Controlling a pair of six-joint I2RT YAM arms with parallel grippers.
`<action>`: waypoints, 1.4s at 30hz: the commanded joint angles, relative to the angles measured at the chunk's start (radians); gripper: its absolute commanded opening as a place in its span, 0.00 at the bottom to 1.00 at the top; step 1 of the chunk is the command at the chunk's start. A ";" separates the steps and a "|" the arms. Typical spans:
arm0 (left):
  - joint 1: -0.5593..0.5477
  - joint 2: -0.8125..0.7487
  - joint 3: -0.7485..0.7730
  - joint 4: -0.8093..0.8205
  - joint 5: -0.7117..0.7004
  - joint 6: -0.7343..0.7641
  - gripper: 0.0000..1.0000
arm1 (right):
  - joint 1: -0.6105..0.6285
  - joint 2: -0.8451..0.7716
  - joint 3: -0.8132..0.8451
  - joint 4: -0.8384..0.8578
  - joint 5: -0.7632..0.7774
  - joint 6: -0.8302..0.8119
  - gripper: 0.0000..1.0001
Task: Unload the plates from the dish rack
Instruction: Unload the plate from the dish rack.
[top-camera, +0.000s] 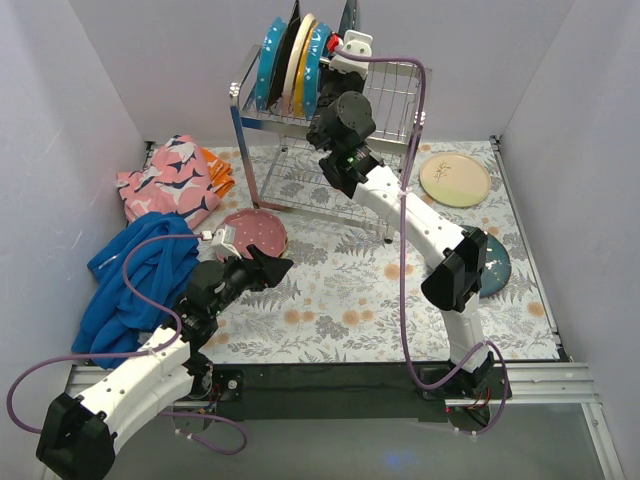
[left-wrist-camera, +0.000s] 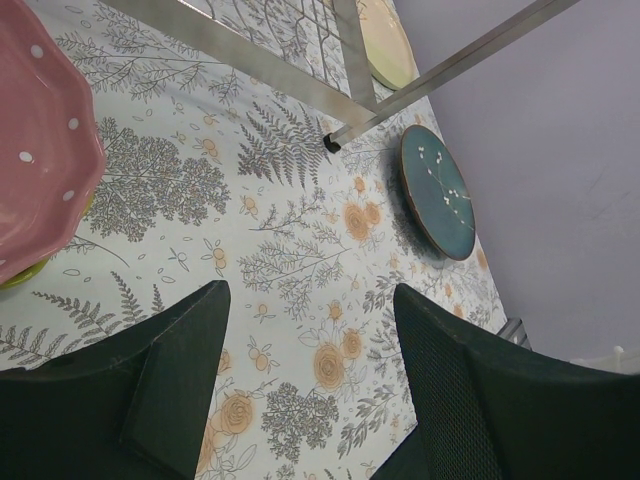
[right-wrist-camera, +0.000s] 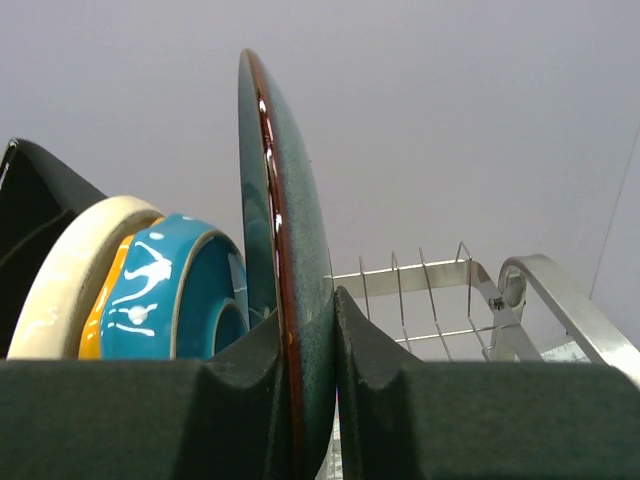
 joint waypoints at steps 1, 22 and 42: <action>-0.003 -0.004 0.013 -0.009 -0.018 0.018 0.65 | 0.030 -0.113 0.045 0.208 -0.096 0.030 0.01; -0.003 0.004 0.013 -0.013 -0.032 0.020 0.65 | 0.033 -0.303 -0.125 0.223 -0.107 0.110 0.01; -0.003 0.002 0.013 -0.019 -0.055 0.031 0.65 | 0.033 -0.533 -0.368 0.194 -0.062 0.156 0.01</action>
